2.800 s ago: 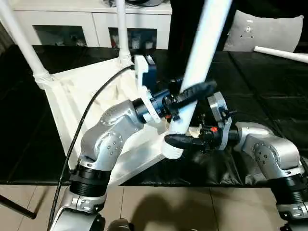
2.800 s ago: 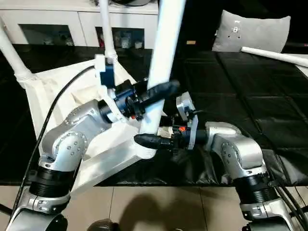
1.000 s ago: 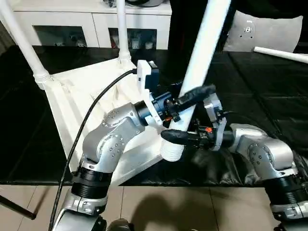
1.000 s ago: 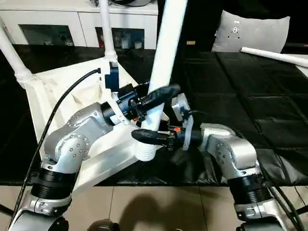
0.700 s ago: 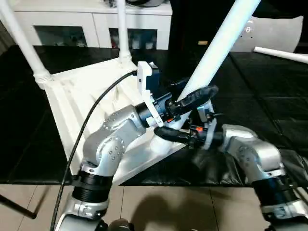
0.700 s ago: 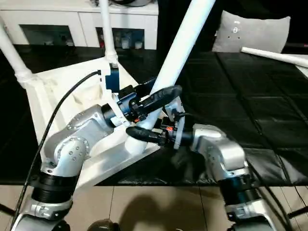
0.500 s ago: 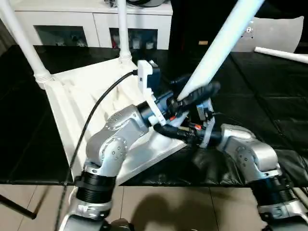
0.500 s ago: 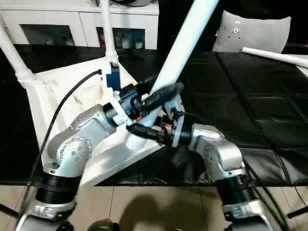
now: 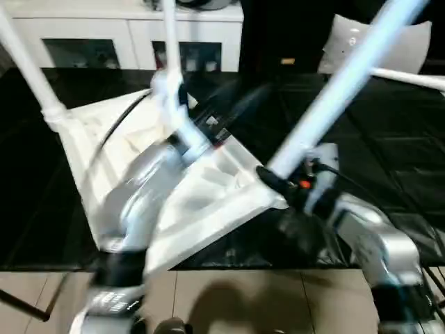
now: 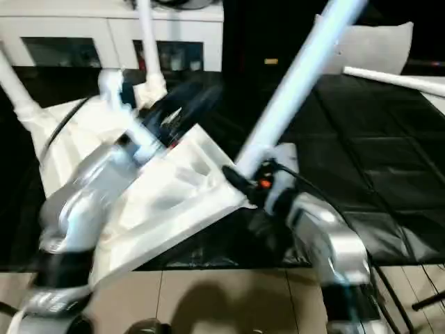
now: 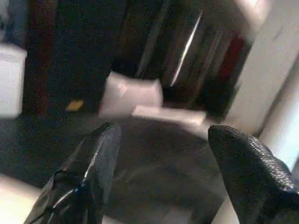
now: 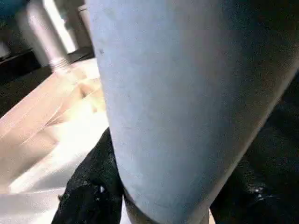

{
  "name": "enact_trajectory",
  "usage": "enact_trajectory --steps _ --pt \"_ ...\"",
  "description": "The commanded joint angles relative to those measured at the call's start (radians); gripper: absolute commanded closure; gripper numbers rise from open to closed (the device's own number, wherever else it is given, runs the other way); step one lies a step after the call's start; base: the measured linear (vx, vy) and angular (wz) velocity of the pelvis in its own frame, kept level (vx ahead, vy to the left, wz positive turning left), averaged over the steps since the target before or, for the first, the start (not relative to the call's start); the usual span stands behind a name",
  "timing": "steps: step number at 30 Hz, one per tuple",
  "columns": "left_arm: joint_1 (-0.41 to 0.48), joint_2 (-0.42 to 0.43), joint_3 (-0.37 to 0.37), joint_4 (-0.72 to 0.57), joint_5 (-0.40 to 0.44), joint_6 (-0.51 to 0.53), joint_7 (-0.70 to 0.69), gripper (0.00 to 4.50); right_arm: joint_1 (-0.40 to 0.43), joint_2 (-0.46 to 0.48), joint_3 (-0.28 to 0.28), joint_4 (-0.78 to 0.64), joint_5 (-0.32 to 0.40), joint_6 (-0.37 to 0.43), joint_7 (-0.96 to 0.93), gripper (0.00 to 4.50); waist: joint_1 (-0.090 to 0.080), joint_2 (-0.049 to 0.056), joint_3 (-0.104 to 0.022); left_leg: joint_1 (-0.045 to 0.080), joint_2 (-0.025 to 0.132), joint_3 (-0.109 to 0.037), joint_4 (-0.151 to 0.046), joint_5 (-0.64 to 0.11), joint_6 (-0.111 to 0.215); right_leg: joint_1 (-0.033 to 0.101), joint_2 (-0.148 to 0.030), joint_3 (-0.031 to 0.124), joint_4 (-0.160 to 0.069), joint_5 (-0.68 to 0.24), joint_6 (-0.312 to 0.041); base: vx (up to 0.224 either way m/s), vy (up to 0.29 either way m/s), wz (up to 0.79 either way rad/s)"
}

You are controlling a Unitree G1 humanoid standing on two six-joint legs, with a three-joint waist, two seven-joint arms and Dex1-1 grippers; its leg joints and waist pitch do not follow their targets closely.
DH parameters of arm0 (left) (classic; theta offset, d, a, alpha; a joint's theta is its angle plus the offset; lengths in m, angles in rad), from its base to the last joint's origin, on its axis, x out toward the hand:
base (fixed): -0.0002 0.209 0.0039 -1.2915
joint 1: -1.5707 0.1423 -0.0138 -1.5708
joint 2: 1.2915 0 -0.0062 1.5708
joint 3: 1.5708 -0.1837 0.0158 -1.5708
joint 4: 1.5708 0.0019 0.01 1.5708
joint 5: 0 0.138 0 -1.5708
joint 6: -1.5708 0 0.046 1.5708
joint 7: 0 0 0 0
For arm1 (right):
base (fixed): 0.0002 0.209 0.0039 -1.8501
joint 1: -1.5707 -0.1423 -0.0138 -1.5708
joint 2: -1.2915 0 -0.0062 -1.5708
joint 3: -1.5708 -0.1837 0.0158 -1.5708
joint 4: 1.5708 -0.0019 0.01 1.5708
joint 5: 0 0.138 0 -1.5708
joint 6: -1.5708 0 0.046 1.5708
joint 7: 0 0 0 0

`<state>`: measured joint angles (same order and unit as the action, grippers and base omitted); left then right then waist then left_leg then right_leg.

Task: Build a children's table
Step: Pick table leg, then rotate table base

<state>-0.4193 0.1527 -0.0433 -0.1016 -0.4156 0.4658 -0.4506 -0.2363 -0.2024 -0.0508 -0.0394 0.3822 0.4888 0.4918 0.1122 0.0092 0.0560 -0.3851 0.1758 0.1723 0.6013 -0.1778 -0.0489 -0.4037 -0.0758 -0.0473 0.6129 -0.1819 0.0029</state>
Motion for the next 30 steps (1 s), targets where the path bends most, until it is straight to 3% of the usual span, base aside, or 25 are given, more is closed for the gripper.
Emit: enact_trajectory --steps 1,5,11,15,21,22,23,24,25,26,27,28,29,30 --pt "0.027 0.055 -0.115 0.02 0.098 0.022 -0.016 1.05 0.013 0.001 -0.036 -0.032 -0.049 -0.001 -0.092 2.6 -0.004 0.006 -0.071 0.02 0.043 -0.018 -0.078 -0.201 -0.024 0.041 -0.051 0.036 -0.075 -0.237 -0.115 0.0 0.0 0.0" --pt "0.059 0.099 -0.232 0.038 0.172 0.024 -0.056 1.05 0.044 -0.005 -0.036 -0.06 -0.08 0.022 -0.137 2.6 -0.006 0.013 -0.068 0.021 0.041 -0.018 -0.083 -0.241 -0.051 0.039 -0.051 0.04 -0.078 -0.258 -0.102 0.0 0.0 0.0" --pt "0.077 0.082 -0.269 0.057 0.208 0.003 -0.052 1.05 0.067 -0.002 -0.047 -0.101 -0.073 0.028 -0.163 2.6 -0.016 0.009 -0.065 0.017 0.039 -0.017 -0.083 -0.27 -0.046 0.044 -0.054 0.04 -0.083 -0.259 -0.118 0.0 0.0 0.0" --pt "0.116 0.025 -0.224 0.073 0.206 -0.07 0.027 1.05 0.05 0.03 -0.041 -0.088 -0.129 0.048 -0.27 2.6 -0.03 0.008 -0.067 0.014 0.036 -0.017 -0.081 -0.267 -0.041 0.043 -0.054 0.039 -0.086 -0.289 -0.116 0.0 0.0 0.0" --pt "0.183 -0.014 -0.117 0.022 0.21 -0.108 0.148 1.05 0.049 0.073 -0.048 -0.116 -0.096 0.007 -0.278 2.6 -0.036 0.01 -0.066 0.013 0.038 -0.019 -0.082 -0.286 -0.032 0.04 -0.053 0.038 -0.089 -0.307 -0.103 0.0 0.0 0.0" --pt "0.186 -0.014 -0.113 0.019 0.212 -0.112 0.153 1.05 0.05 0.073 -0.045 -0.117 -0.097 0.007 -0.278 2.6 -0.038 -0.006 -0.066 0.011 0.04 -0.017 -0.082 -0.281 -0.027 0.041 -0.052 0.038 -0.09 -0.299 -0.103 0.0 0.0 0.0" --pt "0.197 -0.017 -0.099 0.011 0.217 -0.12 0.169 1.05 0.053 0.069 -0.032 -0.118 -0.107 0.005 -0.277 2.6 -0.036 0.003 -0.067 0.013 0.04 -0.018 -0.082 -0.268 -0.024 0.04 -0.052 0.038 -0.086 -0.288 -0.109 0.0 0.0 0.0" --pt "0.197 -0.017 -0.099 0.011 0.217 -0.12 0.169 1.05 0.053 0.069 -0.032 -0.118 -0.107 0.005 -0.277 2.6 -0.037 -0.004 -0.067 0.013 0.041 -0.016 -0.081 -0.262 -0.021 0.039 -0.051 0.038 -0.087 -0.282 -0.108 0.0 0.0 0.0" --pt "0.204 -0.018 -0.091 0.005 0.22 -0.123 0.179 1.05 0.056 0.064 -0.018 -0.117 -0.115 0.011 -0.273 2.6 -0.035 0.001 -0.066 0.013 0.04 -0.016 -0.081 -0.254 -0.018 0.039 -0.051 0.038 -0.085 -0.28 -0.105 0.0 0.0 0.0" --pt "0.211 -0.019 -0.085 0.001 0.224 -0.129 0.189 1.05 0.06 0.061 -0.003 -0.114 -0.126 0.009 -0.271 2.6 -0.036 -0.006 -0.064 0.013 0.041 -0.016 -0.082 -0.255 -0.019 0.038 -0.049 0.037 -0.086 -0.283 -0.102 0.0 0.0 0.0" --pt "0.213 -0.019 -0.084 0.001 0.225 -0.13 0.191 1.05 0.06 0.061 0.002 -0.113 -0.129 0.009 -0.27 2.6 -0.037 0.001 -0.063 0.017 0.045 -0.021 -0.085 -0.27 -0.038 0.036 -0.039 0.032 -0.085 -0.282 -0.095 0.0 0.0 0.0" --pt "0.215 -0.018 -0.083 -0.001 0.228 -0.132 0.194 1.05 0.062 0.06 0.01 -0.11 -0.135 0.008 -0.269 2.6 -0.039 0.002 -0.063 0.021 0.048 -0.023 -0.086 -0.286 -0.05 0.032 -0.031 0.028 -0.086 -0.281 -0.09 0.0 0.0 0.0" --pt "0.218 -0.019 -0.082 -0.002 0.232 -0.135 0.199 1.05 0.063 0.06 0.019 -0.108 -0.145 0.007 -0.27 2.6 -0.048 0.007 -0.062 0.033 0.061 -0.037 -0.094 -0.342 -0.071 0.03 -0.009 0.012 -0.089 -0.256 -0.09 0.0 0.0 0.0" --pt "0.218 -0.019 -0.082 -0.002 0.232 -0.135 0.199 1.05 0.063 0.06 0.019 -0.108 -0.145 0.007 -0.27 2.6 -0.052 0.011 -0.061 0.04 0.071 -0.046 -0.1 -0.358 -0.069 0.029 -0.001 0.005 -0.088 -0.238 -0.101 0.0 0.0 0.0"
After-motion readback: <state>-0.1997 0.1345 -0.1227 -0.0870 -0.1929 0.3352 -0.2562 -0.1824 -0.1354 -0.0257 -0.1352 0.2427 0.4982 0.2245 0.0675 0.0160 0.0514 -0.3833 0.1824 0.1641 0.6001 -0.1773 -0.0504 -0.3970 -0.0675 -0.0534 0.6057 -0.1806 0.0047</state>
